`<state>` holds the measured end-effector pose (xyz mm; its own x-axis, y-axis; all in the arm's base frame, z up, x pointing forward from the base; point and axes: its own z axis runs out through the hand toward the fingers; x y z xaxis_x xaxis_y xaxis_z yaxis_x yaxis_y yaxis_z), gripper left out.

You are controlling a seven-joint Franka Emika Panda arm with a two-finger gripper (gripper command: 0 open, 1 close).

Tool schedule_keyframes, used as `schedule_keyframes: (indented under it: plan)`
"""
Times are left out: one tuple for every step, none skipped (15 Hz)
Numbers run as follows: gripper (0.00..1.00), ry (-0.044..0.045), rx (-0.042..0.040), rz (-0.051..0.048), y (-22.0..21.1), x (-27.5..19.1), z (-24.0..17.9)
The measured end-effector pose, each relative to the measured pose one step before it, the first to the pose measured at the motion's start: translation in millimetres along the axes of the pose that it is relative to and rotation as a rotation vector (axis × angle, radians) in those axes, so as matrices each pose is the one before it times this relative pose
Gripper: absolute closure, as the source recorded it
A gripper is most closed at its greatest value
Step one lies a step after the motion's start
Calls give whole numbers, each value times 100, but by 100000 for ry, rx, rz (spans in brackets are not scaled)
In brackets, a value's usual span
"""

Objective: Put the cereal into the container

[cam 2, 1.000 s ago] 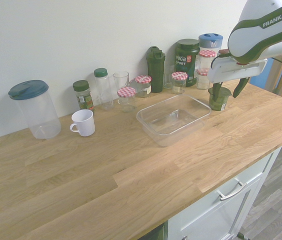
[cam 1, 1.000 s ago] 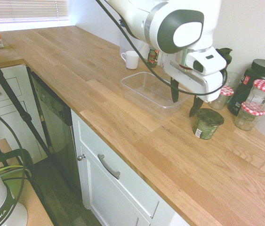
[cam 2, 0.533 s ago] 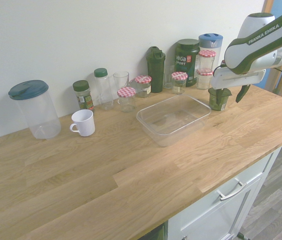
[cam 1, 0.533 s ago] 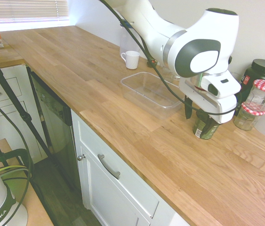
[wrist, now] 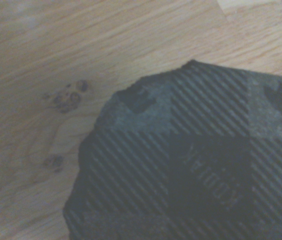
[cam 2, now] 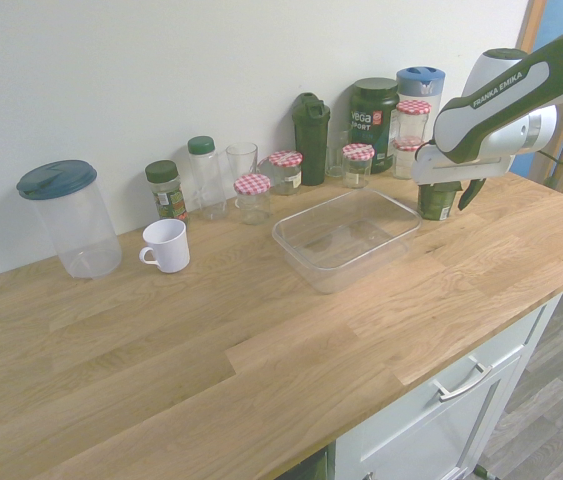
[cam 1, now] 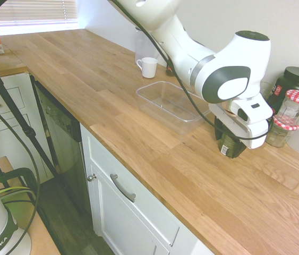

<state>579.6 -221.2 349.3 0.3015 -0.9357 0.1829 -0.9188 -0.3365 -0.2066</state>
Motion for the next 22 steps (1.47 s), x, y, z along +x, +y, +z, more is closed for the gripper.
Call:
schedule_keyframes:
  plan:
    - [0, 375, 833, 552, -95, 85, 271]
    - [0, 540, 912, 446, -81, 61, 266]
    - [0, 477, 689, 263, -65, 28, 230]
    - [0, 361, 602, 247, -51, 10, 194]
    - [0, 497, 703, 145, -83, 9, 82]
    - [100, 453, 797, 222, -110, 18, -37]
    - [100, 482, 881, 341, -92, 75, -99]
    - [100, 361, 665, 304, -51, 70, -68]
    - [100, 336, 470, 202, -13, 76, -23]
    - [100, 75, 229, 71, -3, 29, 5]
    - [100, -30, 269, -18, 2, 26, 4]
    - [100, 37, 347, -98, -6, 56, -33]
    - [100, 155, 161, -41, -2, 61, -35]
    - [100, 349, 338, 20, -42, 81, -71]
    - [100, 449, 489, -19, -149, 164, -185]
    - [100, 378, 354, -16, -116, 191, -185]
    - [100, 245, 90, 60, 12, 157, -79]
    - [100, 330, 208, -34, -12, 189, -153]
    - [100, 553, 739, -72, -195, 201, -427]
    - [100, 728, 1346, -160, -373, 115, -838]
    - [100, 1113, 2254, -722, -715, 16, -1461]
    - [100, 1155, 2624, -1240, -1032, -112, -2051]
